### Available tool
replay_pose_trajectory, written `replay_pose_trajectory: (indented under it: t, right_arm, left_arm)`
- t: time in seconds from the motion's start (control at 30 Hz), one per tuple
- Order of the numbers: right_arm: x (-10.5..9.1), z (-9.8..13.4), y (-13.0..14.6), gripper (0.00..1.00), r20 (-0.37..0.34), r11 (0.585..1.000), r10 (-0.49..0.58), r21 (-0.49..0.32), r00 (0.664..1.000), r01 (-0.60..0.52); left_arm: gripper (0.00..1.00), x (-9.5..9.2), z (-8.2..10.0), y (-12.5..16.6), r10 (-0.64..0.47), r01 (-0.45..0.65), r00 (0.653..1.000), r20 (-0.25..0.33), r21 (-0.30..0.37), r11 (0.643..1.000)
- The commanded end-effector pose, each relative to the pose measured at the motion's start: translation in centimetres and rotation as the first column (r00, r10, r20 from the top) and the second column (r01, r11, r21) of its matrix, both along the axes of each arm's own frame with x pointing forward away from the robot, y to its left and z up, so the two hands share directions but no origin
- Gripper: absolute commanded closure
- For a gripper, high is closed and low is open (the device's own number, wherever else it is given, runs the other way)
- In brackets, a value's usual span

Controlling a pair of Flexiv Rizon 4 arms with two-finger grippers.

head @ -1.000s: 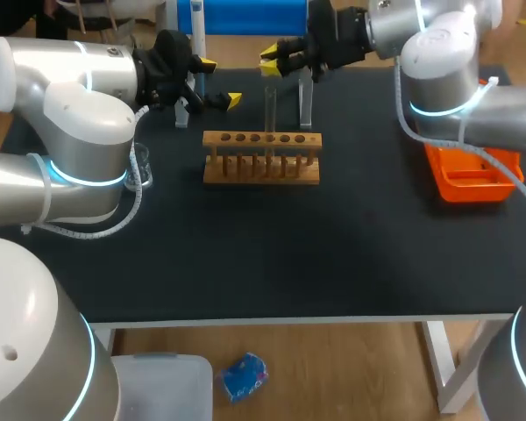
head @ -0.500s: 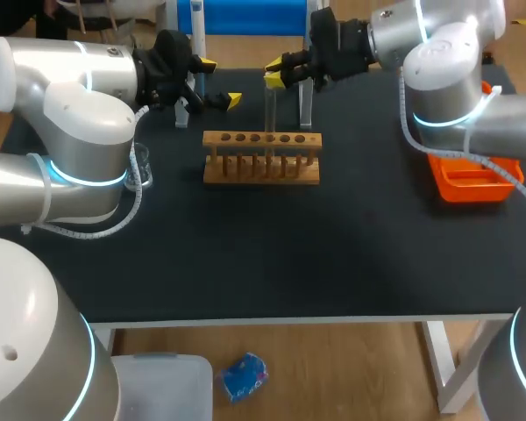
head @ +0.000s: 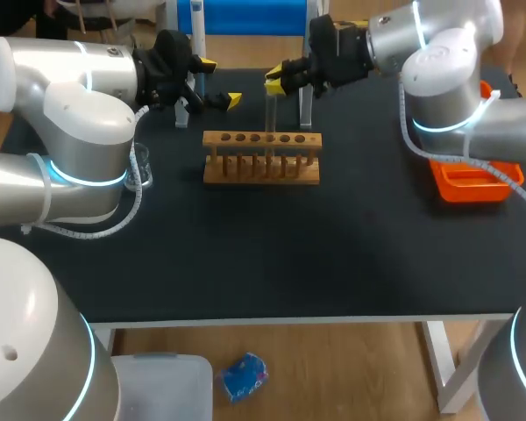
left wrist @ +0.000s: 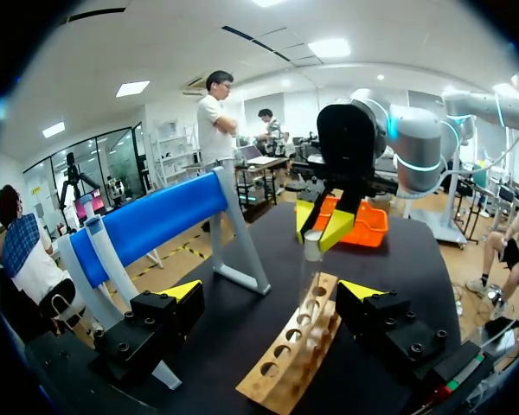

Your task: Invert the test tube, pick up the pipette, mount the tip to pipette, aspirate from beaker and dispense into the tube, eject the tip, return the pipette, and cap with the stopper.

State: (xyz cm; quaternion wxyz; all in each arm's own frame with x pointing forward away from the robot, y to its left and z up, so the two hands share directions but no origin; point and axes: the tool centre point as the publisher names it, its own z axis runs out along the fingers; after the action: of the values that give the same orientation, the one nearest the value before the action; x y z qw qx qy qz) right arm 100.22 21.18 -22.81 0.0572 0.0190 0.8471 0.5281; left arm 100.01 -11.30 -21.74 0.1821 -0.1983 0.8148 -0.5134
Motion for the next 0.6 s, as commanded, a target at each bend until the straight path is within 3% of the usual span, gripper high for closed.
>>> replay_pose_trajectory:
  t: [0.03,0.37,0.6]
  right_arm:
    - [0.1,-0.1,0.0,1.0,-0.004,1.0,0.001,-0.003,1.0,-0.001]
    - [0.0,-1.0,0.0,1.0,0.006,1.0,0.001,-0.023,1.0,-0.001]
    - [-0.4,-2.2,-0.1,1.0,0.015,1.0,-0.011,0.012,1.0,0.011]
  left_arm:
    - [0.0,0.0,-0.2,0.0,0.0,0.0,1.0,0.003,-0.004,1.0]
    - [0.0,0.0,-0.2,0.0,0.0,0.0,1.0,0.003,-0.004,1.0]
    - [0.0,0.0,-0.2,0.0,0.0,0.0,1.0,0.003,-0.004,1.0]
